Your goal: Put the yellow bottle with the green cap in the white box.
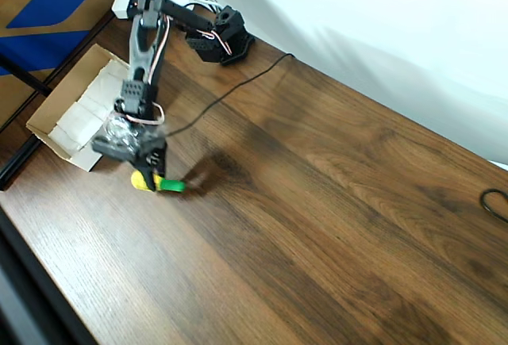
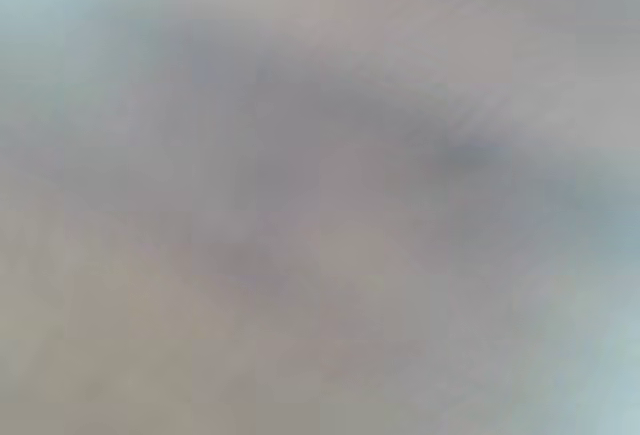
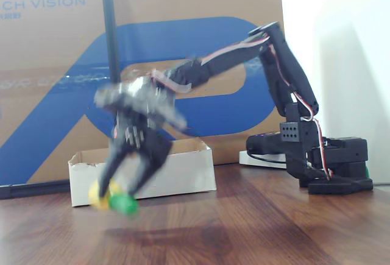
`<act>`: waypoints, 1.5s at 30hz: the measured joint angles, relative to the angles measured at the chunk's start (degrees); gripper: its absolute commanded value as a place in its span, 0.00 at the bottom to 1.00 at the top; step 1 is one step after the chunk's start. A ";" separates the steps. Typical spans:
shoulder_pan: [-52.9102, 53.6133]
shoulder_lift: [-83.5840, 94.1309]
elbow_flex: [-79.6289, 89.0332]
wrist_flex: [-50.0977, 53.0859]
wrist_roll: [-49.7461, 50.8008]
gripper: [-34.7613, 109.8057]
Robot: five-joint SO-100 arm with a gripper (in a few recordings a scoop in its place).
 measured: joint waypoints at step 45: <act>46.05 38.94 27.95 -10.55 9.67 0.24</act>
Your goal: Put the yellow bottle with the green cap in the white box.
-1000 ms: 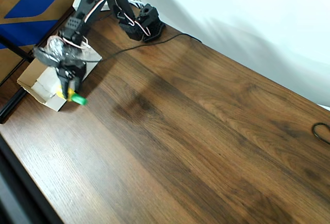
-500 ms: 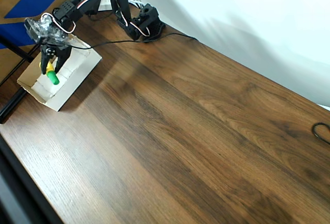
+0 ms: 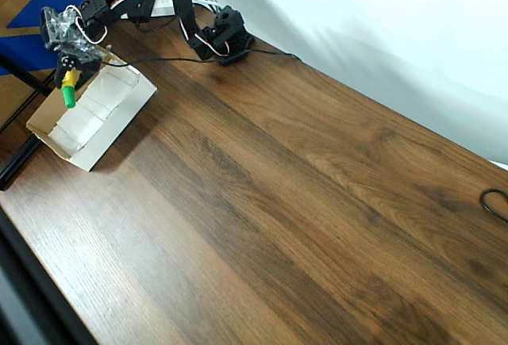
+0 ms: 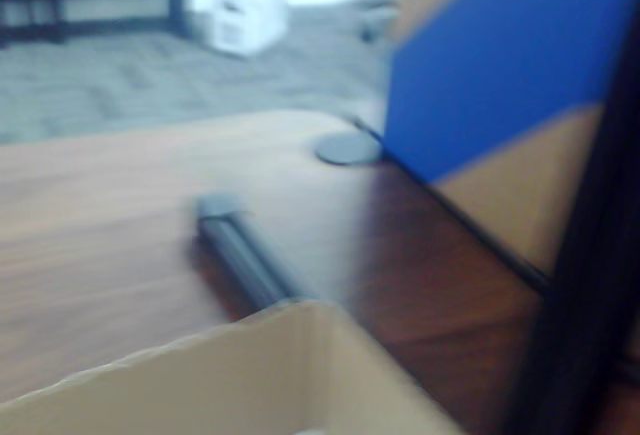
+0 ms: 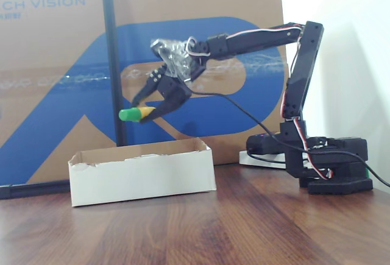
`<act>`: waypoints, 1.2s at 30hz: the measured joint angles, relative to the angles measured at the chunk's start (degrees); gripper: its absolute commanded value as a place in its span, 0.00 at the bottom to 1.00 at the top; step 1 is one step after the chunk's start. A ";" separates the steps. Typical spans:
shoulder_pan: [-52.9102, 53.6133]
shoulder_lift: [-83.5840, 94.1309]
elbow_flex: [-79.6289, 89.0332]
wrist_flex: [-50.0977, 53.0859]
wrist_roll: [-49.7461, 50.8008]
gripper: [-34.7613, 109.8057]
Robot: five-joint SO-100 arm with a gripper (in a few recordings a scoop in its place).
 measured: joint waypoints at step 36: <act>-16.61 18.19 14.15 -1.05 -3.25 0.24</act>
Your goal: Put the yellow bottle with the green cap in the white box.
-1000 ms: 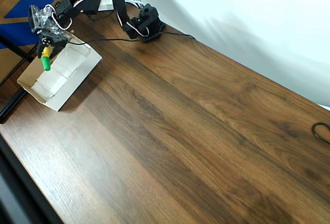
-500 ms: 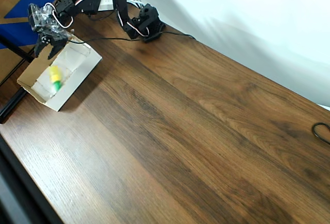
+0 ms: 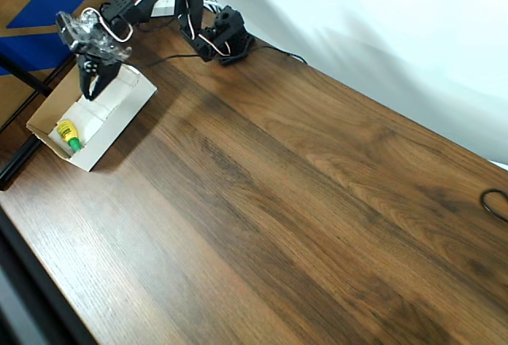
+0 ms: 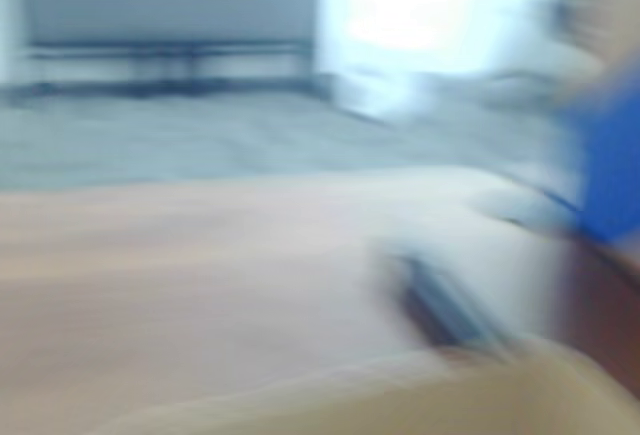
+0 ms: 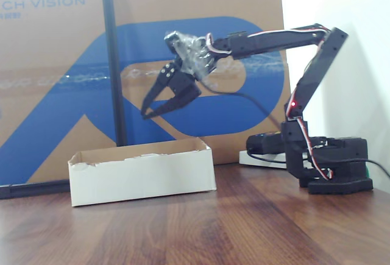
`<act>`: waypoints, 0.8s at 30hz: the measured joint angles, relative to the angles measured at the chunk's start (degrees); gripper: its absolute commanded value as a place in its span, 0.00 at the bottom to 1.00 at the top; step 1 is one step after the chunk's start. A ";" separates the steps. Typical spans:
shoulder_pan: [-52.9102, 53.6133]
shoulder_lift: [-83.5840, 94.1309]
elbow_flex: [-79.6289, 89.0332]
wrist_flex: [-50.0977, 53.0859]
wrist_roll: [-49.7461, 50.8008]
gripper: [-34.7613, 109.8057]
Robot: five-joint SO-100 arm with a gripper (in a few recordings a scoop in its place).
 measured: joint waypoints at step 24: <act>-23.38 61.79 40.69 9.23 -13.10 0.24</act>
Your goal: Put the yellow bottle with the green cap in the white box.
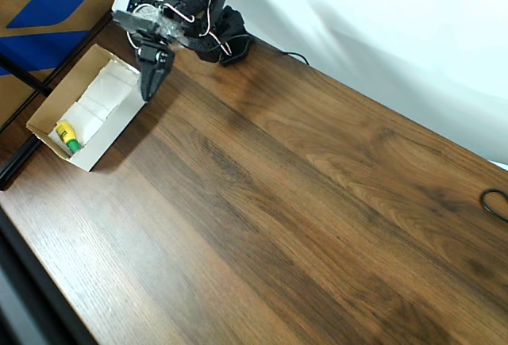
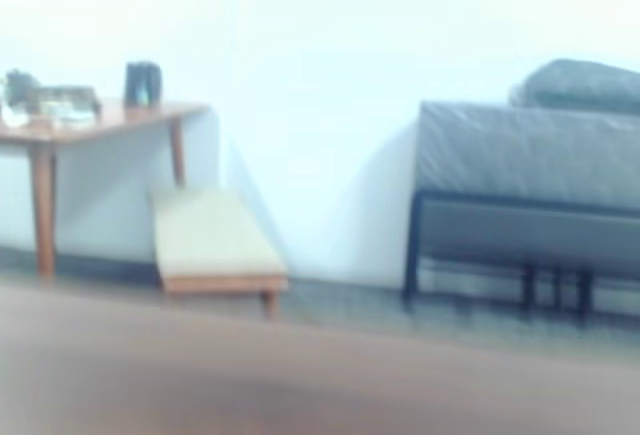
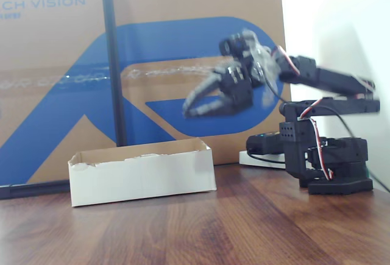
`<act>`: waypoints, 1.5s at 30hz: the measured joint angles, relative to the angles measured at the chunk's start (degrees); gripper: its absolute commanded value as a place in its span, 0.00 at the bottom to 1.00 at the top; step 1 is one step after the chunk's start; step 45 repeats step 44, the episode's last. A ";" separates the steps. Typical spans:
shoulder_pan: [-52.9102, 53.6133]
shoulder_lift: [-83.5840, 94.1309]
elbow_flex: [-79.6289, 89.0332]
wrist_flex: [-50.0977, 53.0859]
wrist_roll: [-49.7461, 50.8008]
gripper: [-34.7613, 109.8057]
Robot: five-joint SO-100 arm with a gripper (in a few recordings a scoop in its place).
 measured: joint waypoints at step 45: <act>-0.44 10.28 9.14 44.38 5.98 0.24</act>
